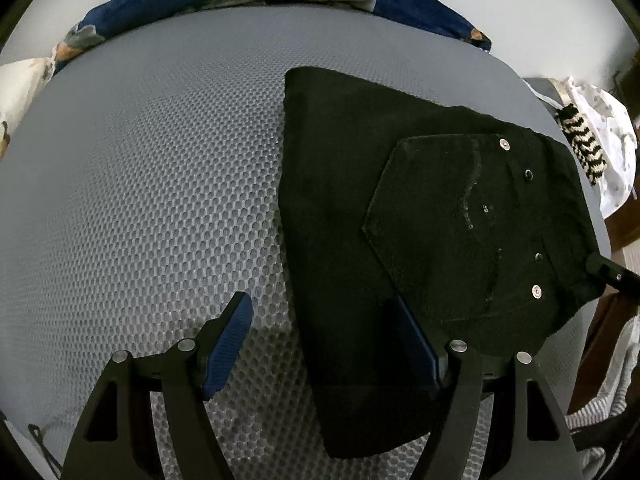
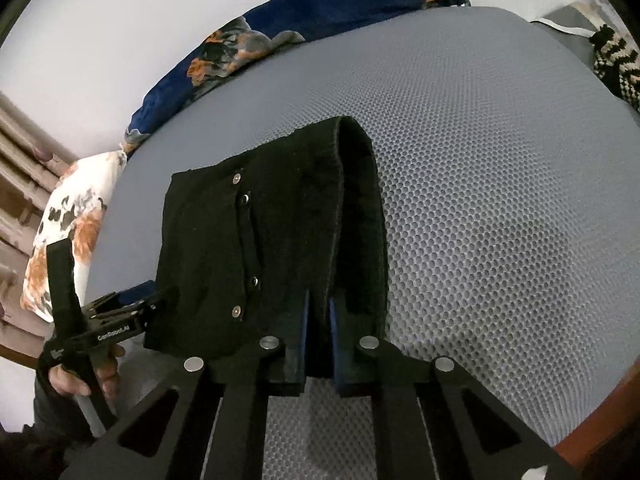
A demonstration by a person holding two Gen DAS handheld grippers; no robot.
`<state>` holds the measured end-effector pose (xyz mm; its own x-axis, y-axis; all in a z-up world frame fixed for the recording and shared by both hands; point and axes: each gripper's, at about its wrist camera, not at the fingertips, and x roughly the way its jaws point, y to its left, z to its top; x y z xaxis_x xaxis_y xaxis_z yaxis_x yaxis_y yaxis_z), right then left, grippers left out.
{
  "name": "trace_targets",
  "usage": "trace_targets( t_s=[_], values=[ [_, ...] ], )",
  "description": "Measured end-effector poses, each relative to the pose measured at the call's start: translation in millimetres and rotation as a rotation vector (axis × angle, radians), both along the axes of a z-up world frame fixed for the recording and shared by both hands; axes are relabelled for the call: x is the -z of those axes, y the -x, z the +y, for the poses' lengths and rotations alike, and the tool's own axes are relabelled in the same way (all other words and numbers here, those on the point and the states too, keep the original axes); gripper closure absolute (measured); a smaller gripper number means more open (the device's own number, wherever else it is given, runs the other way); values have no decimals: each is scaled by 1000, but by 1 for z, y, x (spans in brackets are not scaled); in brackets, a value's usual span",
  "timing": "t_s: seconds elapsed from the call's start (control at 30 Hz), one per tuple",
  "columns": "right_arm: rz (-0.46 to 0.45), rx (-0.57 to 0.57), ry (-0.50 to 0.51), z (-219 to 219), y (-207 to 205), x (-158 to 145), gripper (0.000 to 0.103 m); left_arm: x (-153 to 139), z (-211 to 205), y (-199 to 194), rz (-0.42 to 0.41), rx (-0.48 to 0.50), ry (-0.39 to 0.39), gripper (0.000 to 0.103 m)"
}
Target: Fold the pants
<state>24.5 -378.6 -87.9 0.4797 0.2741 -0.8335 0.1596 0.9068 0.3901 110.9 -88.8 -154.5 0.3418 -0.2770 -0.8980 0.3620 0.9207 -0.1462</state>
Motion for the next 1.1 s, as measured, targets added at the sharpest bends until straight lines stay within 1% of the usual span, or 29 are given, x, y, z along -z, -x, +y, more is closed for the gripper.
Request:
trace_targets(
  t_s=[0.1,0.23,0.33,0.43,0.5,0.63,0.7,0.77,0.8,0.83,0.97,1.0,1.03,1.1],
  values=[
    [10,14,-5,-3,5,2,96,-2,-2,5,-19,15,-15,30],
    [37,20,8,-3,4,12,96,0,2,11,-39,30,-38,30],
    [59,17,13,-5,2,20,96,4,0,10,-49,24,-52,26],
    [69,15,6,-5,-1,22,96,6,-6,8,-74,28,-74,21],
    [71,9,7,-6,-1,22,96,6,-5,8,-78,25,-74,20],
    [66,28,-27,-9,-1,21,92,6,1,9,-84,29,-71,20],
    [53,16,-12,-9,0,18,90,5,3,11,-95,29,-75,20],
    [45,6,16,-8,1,13,84,3,3,11,-107,33,-80,20],
    [44,8,23,-7,1,11,73,2,3,12,-113,34,-82,20],
    [39,10,31,-7,1,9,66,0,3,12,-120,34,-85,20],
    [18,1,85,-4,-1,1,60,-4,8,19,-138,25,-95,20],
    [15,-1,104,-4,-3,0,53,-6,8,19,-150,25,-98,20],
    [11,-4,116,-3,-5,0,49,-8,9,19,-161,22,-101,20],
    [9,-14,127,-3,-12,1,49,-12,10,18,-174,20,-98,20]
  ],
)
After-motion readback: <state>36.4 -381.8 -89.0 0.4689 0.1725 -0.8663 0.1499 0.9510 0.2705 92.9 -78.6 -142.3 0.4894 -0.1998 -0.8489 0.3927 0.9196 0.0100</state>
